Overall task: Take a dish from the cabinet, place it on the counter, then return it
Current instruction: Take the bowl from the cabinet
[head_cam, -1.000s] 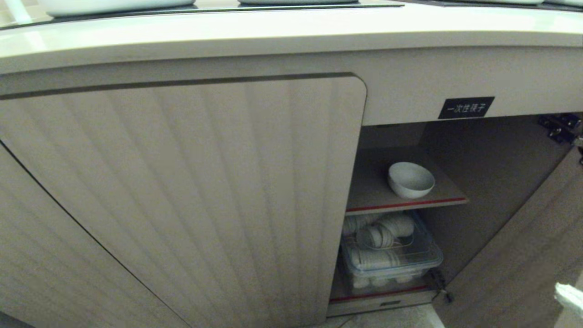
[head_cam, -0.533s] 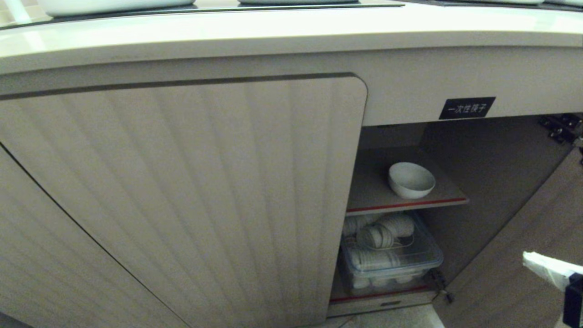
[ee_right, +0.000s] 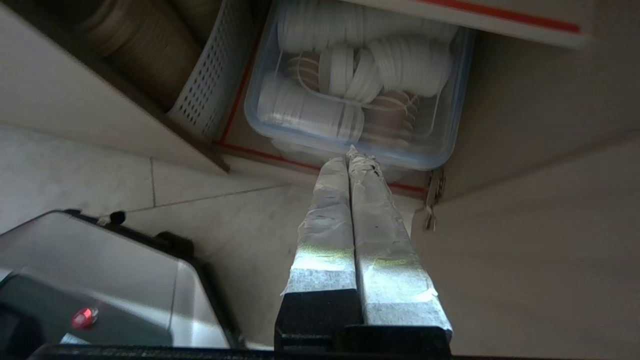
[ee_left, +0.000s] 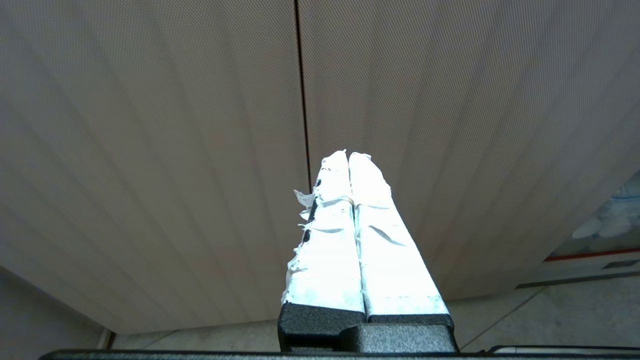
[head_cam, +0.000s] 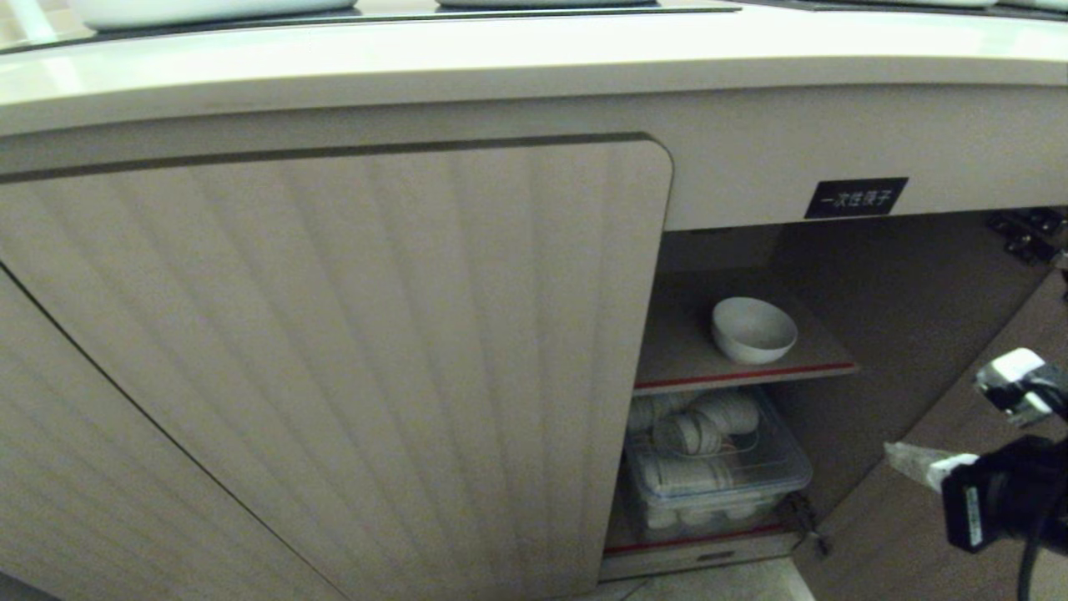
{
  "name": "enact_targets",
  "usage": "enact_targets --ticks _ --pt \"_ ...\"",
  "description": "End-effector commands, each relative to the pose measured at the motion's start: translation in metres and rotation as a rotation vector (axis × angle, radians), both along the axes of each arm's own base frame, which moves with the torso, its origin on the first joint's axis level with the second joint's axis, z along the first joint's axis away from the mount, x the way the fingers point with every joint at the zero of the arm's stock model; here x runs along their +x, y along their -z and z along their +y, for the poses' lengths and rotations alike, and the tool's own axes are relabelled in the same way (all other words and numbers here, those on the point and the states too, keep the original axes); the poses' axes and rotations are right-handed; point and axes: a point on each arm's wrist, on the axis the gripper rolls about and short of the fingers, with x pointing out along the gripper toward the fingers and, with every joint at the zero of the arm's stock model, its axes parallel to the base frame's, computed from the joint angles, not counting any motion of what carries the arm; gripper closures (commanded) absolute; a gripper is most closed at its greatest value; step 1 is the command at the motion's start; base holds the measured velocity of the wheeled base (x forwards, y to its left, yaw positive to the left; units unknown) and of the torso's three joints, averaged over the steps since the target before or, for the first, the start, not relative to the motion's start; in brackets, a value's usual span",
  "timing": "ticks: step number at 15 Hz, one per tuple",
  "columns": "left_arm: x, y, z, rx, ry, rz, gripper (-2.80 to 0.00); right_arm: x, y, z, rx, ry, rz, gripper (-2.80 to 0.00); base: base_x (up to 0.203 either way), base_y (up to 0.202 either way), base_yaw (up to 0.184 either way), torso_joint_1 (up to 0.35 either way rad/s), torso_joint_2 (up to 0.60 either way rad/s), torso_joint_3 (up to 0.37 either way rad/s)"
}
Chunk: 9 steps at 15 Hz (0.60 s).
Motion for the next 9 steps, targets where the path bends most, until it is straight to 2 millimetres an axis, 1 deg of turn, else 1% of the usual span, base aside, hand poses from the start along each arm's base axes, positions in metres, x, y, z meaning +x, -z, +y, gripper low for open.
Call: enact_targets --ticks 1,3,6,9 --pt "0.0 0.0 0.0 0.0 0.0 0.0 0.0 0.018 0.013 0.003 -0.008 -0.009 0.057 0.0 0.0 0.0 0.0 0.0 0.0 0.0" --pt "0.0 0.0 0.0 0.0 0.0 0.0 0.0 0.034 0.018 0.01 -0.03 -0.001 0.022 0.0 0.0 0.0 0.0 0.0 0.0 0.0" --pt "0.0 0.0 0.0 0.0 0.0 0.0 0.0 0.05 0.024 0.025 -0.07 0.02 -0.023 0.0 0.0 0.0 0.0 0.0 0.0 0.0" --pt "0.0 0.0 0.0 0.0 0.0 -0.001 0.0 0.069 0.02 0.031 -0.096 0.087 -0.067 0.0 0.0 0.0 0.0 0.0 0.0 0.0"
